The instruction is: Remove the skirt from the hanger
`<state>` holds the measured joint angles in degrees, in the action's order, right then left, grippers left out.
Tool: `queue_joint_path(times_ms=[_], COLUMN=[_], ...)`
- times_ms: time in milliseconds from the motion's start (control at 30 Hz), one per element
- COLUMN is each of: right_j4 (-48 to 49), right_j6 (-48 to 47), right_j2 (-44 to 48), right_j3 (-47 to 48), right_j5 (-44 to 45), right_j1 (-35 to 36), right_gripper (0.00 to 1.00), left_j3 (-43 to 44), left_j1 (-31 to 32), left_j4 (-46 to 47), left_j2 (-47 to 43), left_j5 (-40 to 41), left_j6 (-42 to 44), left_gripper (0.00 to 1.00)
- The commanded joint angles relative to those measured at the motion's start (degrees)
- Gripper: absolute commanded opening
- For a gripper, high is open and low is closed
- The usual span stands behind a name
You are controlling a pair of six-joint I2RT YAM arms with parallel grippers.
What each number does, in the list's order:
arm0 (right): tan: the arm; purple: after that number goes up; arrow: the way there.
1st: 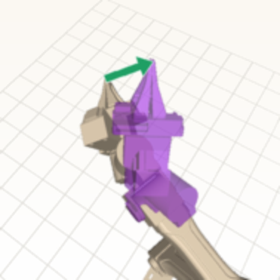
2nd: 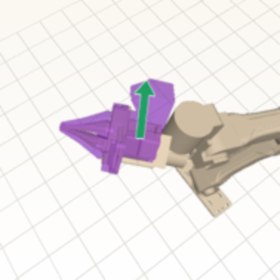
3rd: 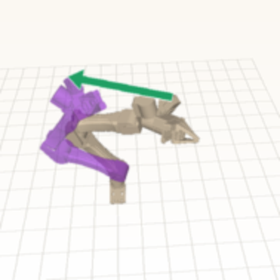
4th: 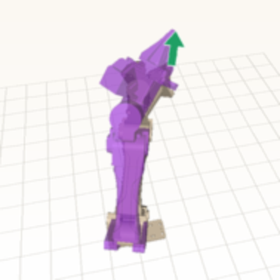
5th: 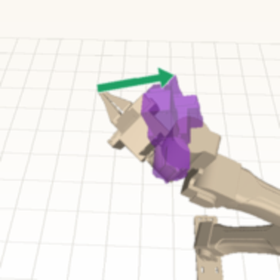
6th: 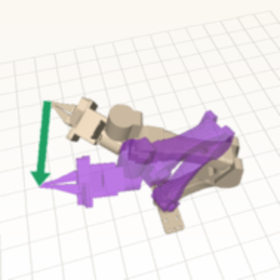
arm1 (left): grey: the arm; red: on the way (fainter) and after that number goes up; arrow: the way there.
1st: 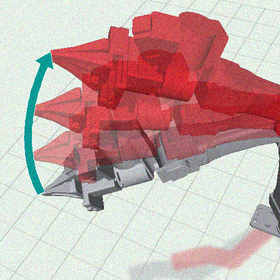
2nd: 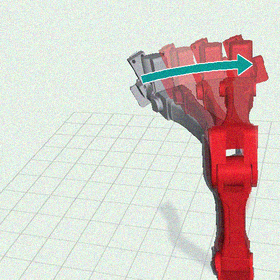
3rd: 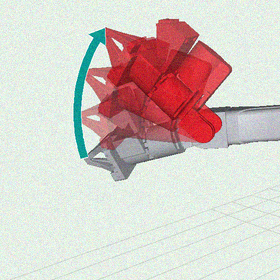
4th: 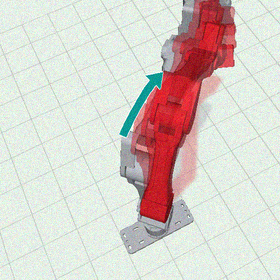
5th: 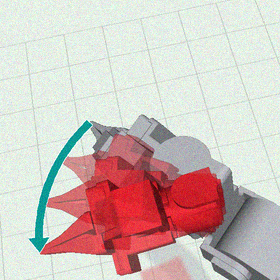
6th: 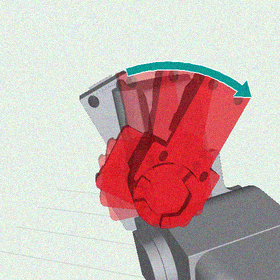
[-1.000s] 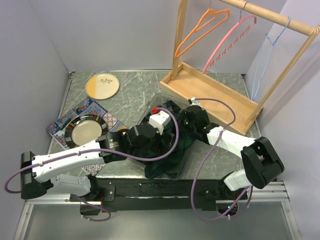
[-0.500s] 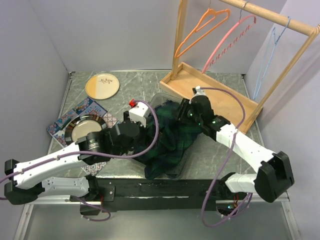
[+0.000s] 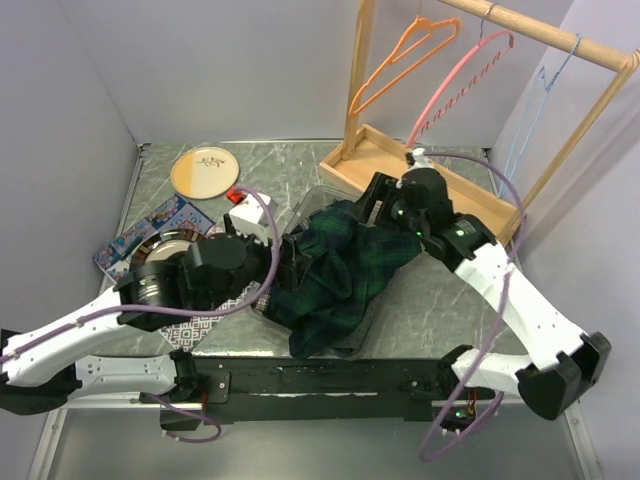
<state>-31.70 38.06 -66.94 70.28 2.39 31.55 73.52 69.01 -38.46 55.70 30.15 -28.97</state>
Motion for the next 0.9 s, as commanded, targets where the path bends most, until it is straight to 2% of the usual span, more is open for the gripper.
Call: queue_joint_path(times_ms=[0, 133, 300, 433, 567, 867], right_j4=[-8.53, -10.48, -15.05, -14.79, -12.6, -12.51], right_j6=[1.66, 1.57, 0.34, 1.66, 2.28, 1.14], right_j2=[8.12, 16.99, 21.23, 25.0, 27.56, 29.14], right_j3=[5.12, 7.32, 10.49, 10.4, 10.49, 12.08], right_j5=[2.35, 1.48, -0.63, -2.13, -3.54, -1.42], right_j1=[1.23, 1.5, 1.5, 1.41, 1.5, 1.5], right_gripper=[1.0, 1.0, 1.0, 1.0, 1.0, 1.0], left_j3=[3.48, 0.94, -0.39, -1.44, -3.81, -3.82], left_j1=[-0.11, -0.19, -0.11, -0.11, -0.11, -0.11], left_j4=[1.8, 6.19, 11.37, 13.05, 15.43, 15.52], left_j2=[-2.08, -4.46, -7.97, -10.87, -14.65, -15.8], left_j5=[-3.08, -6.41, -7.04, -6.25, -5.63, -5.98], left_j6=[0.94, -0.64, -2.67, -2.5, -1.62, -0.91], left_gripper=[0.97, 0.97, 0.97, 0.97, 0.97, 0.97])
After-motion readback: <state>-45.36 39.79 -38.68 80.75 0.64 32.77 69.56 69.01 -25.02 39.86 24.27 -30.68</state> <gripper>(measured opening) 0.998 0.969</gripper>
